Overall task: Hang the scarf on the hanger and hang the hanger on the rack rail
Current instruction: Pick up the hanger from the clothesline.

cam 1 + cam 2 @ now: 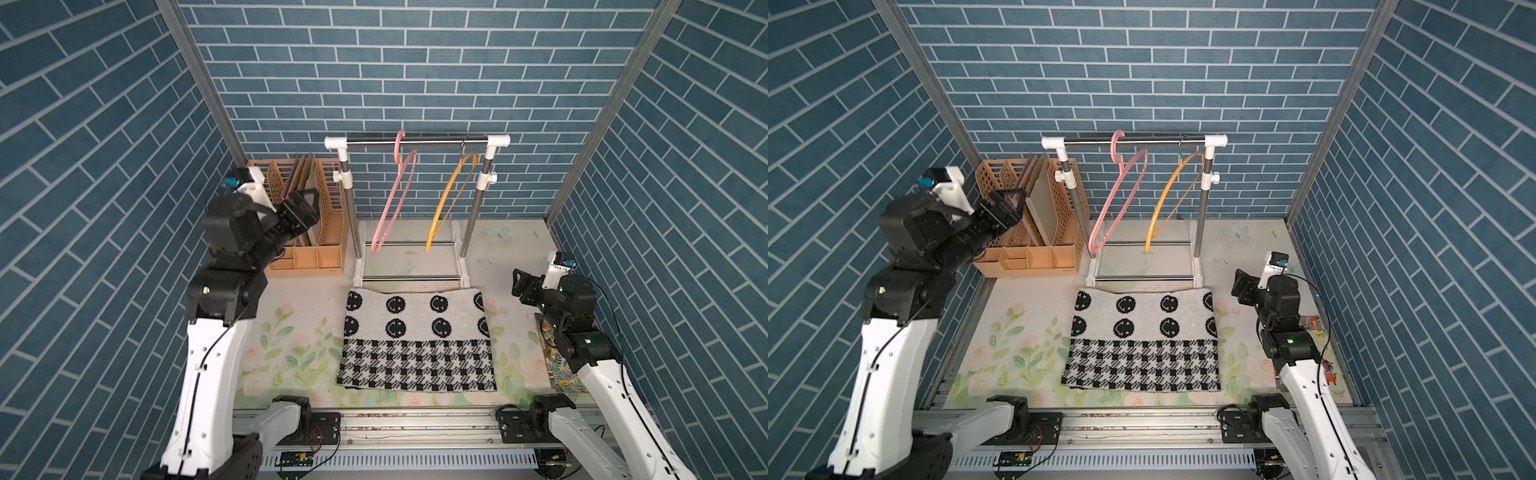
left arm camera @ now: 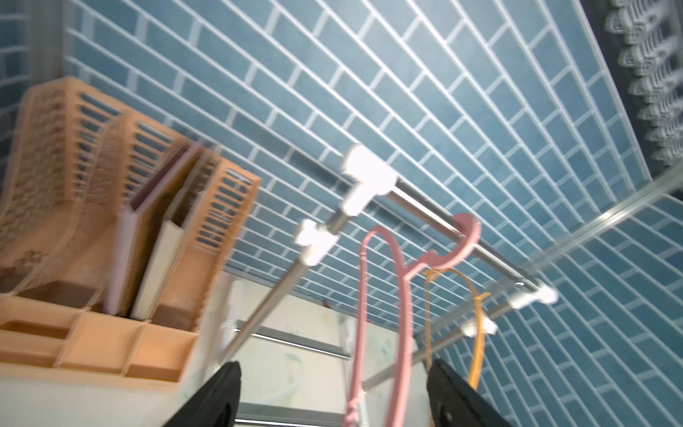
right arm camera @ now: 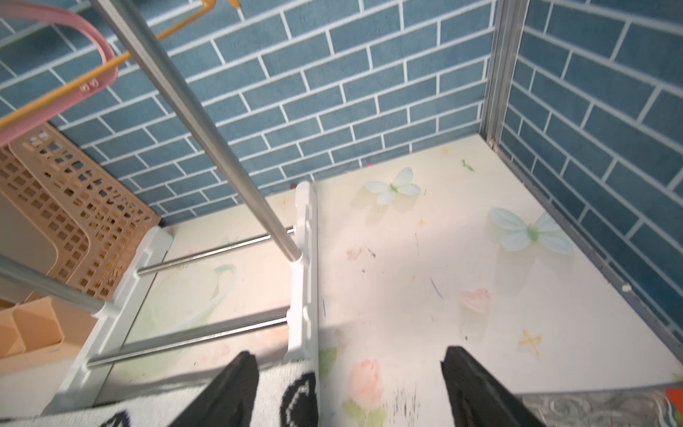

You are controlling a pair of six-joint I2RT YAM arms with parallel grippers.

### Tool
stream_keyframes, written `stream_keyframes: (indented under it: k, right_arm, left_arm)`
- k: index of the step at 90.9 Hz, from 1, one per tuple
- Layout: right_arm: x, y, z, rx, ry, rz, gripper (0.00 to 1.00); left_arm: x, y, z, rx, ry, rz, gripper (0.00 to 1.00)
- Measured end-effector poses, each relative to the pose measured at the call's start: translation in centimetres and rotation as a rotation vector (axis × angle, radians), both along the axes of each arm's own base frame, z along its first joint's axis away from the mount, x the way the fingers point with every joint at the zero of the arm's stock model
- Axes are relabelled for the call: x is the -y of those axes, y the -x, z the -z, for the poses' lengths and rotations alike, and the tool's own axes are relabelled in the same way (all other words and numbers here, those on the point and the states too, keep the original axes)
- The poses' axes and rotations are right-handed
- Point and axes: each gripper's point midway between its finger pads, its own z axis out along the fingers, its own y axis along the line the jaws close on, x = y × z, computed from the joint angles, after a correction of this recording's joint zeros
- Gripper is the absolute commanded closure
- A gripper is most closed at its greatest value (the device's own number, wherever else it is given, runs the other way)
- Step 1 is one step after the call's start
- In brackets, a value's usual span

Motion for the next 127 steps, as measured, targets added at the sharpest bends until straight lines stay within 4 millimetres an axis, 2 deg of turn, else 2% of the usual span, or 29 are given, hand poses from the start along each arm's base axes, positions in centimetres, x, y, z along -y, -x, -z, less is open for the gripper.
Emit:
stream_keyframes:
  k: [9,14,18,26,38,46,51,56,64,78,90,107,127]
  right_arm:
    - [-0.4,1.5,1.7,-0.093,-0.002,-0.034,0.18]
    - [-0.6,2.2,2.6,-0.144,-0.002,-0.047,0.18]
    - [-0.7,2.8,3.3,-0.183,-0.005,-0.053,0.18]
    - [-0.8,3.6,4.2,-0.239,-0.005,-0.061,0.18]
    - [-1.1,3.9,4.2,-0.277,-0.011,-0.079,0.18]
    - [-1.3,3.9,4.2,-0.298,-0.012,-0.090,0.17]
    - [-1.3,4.0,4.4,-0.308,-0.013,-0.093,0.17]
    - [-1.4,4.1,4.6,-0.319,-0.014,-0.097,0.17]
    - [-1.4,4.3,4.7,-0.328,-0.015,-0.101,0.17]
    - [-1.4,4.6,5.1,-0.346,-0.009,-0.103,0.16]
    - [-1.4,4.8,5.2,-0.353,-0.007,-0.103,0.16]
    - [-1.3,4.9,5.3,-0.357,-0.006,-0.102,0.16]
    - [-1.3,5.0,5.0,-0.344,-0.006,-0.100,0.16]
  left_arm:
    - [4.3,-2.0,-3.9,0.020,-0.042,0.120,0.18]
    - [7.1,-2.8,-4.8,0.021,-0.062,0.187,0.19]
    - [9.5,-3.2,-4.5,0.011,-0.072,0.246,0.19]
    - [15.0,-2.9,-1.4,-0.065,-0.110,0.373,0.19]
    - [23.0,-0.9,5.8,-0.210,-0.224,0.524,0.19]
    - [26.9,-0.4,8.8,-0.245,-0.291,0.559,0.19]
    - [28.3,-0.7,9.9,-0.252,-0.320,0.558,0.20]
    - [29.2,-1.3,10.8,-0.252,-0.338,0.544,0.20]
    - [29.2,-2.5,11.2,-0.239,-0.354,0.495,0.22]
    - [28.3,-4.2,9.8,-0.166,-0.370,0.395,0.22]
    - [28.3,-5.2,8.9,-0.097,-0.393,0.354,0.23]
    - [29.1,-6.3,8.4,-0.023,-0.437,0.321,0.36]
    - [29.5,-7.5,9.1,0.007,-0.501,0.283,0.52]
